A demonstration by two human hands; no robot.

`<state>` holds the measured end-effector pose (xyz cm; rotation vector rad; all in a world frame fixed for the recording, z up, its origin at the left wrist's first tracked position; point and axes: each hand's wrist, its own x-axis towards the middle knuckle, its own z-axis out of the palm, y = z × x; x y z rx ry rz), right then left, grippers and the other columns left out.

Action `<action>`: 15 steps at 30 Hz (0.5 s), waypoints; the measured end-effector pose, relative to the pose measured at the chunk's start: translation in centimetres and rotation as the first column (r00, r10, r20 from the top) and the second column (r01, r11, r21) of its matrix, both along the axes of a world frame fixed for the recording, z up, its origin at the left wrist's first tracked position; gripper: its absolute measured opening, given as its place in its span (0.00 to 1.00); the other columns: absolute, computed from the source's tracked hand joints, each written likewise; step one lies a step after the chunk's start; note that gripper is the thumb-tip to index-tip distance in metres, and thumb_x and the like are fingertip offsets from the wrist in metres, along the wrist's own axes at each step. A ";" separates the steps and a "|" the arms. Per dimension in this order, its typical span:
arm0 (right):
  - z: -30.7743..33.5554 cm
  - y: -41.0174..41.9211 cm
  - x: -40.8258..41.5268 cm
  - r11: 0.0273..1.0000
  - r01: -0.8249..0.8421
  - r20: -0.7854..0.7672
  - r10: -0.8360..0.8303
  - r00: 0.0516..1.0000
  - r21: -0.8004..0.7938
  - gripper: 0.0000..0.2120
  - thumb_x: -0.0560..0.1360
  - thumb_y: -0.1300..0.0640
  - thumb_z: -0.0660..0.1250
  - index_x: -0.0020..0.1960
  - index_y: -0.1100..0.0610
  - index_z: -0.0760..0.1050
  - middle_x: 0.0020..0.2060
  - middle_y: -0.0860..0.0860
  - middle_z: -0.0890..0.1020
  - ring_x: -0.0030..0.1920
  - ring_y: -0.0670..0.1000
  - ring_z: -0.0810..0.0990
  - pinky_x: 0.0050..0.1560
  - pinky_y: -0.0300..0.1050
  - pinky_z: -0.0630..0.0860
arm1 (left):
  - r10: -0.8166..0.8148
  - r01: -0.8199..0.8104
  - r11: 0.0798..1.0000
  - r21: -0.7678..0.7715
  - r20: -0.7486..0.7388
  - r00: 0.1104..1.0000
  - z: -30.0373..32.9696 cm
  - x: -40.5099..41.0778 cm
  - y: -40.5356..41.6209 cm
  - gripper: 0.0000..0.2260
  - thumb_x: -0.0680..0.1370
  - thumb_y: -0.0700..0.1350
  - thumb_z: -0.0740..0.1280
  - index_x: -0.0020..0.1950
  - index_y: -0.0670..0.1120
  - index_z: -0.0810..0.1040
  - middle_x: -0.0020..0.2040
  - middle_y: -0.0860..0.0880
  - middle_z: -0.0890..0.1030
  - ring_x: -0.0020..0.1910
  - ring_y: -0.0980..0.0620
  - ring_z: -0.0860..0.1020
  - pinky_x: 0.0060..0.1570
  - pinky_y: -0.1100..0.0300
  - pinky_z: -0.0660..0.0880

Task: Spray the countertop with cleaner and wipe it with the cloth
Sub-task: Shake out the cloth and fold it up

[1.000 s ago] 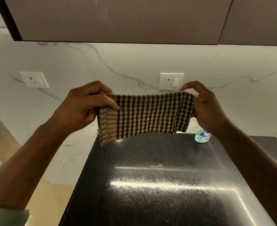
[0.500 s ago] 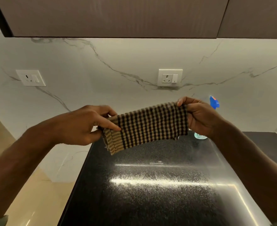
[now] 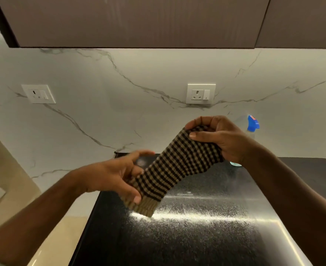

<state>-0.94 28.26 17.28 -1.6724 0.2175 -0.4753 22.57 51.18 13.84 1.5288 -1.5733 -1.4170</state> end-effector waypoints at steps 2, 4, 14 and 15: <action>0.4 0.5 0.4 0.997 -0.022 -0.053 0.017 0.998 -0.080 0.11 0.70 0.59 0.73 0.52 0.55 0.84 0.52 0.54 0.86 0.55 0.54 0.84 0.58 0.47 0.81 | -0.128 0.126 0.991 0.050 0.035 0.991 -0.2 -1.1 -0.2 0.33 0.75 0.31 0.73 0.76 0.49 0.67 0.66 0.44 0.79 0.68 0.42 0.77 0.67 0.40 0.76; 0.9 1.0 0.8 0.992 -0.042 -0.093 0.031 0.995 -0.120 0.12 0.70 0.57 0.72 0.53 0.56 0.83 0.52 0.52 0.86 0.55 0.52 0.84 0.57 0.45 0.80 | -0.176 0.173 0.984 0.045 0.067 0.982 -0.9 -2.2 -0.7 0.25 0.76 0.31 0.72 0.70 0.48 0.74 0.64 0.47 0.81 0.67 0.42 0.78 0.69 0.40 0.74; 3.4 4.0 1.7 0.913 -0.292 -0.247 0.224 0.943 -0.286 0.09 0.78 0.64 0.70 0.56 0.57 0.83 0.52 0.50 0.87 0.54 0.49 0.85 0.56 0.42 0.80 | 0.148 -0.145 0.985 0.093 -0.022 0.989 -2.3 -6.3 -1.2 0.47 0.52 0.71 0.81 0.66 0.59 0.69 0.62 0.60 0.80 0.62 0.63 0.79 0.61 0.65 0.76; 3.5 4.1 1.9 0.909 -0.303 -0.254 0.233 0.939 -0.285 0.08 0.78 0.63 0.70 0.56 0.57 0.83 0.52 0.50 0.87 0.54 0.49 0.85 0.56 0.42 0.80 | 0.161 -0.158 0.985 0.071 -0.045 0.986 -2.3 -6.6 -1.6 0.43 0.56 0.66 0.83 0.66 0.59 0.69 0.63 0.59 0.81 0.63 0.61 0.79 0.63 0.62 0.76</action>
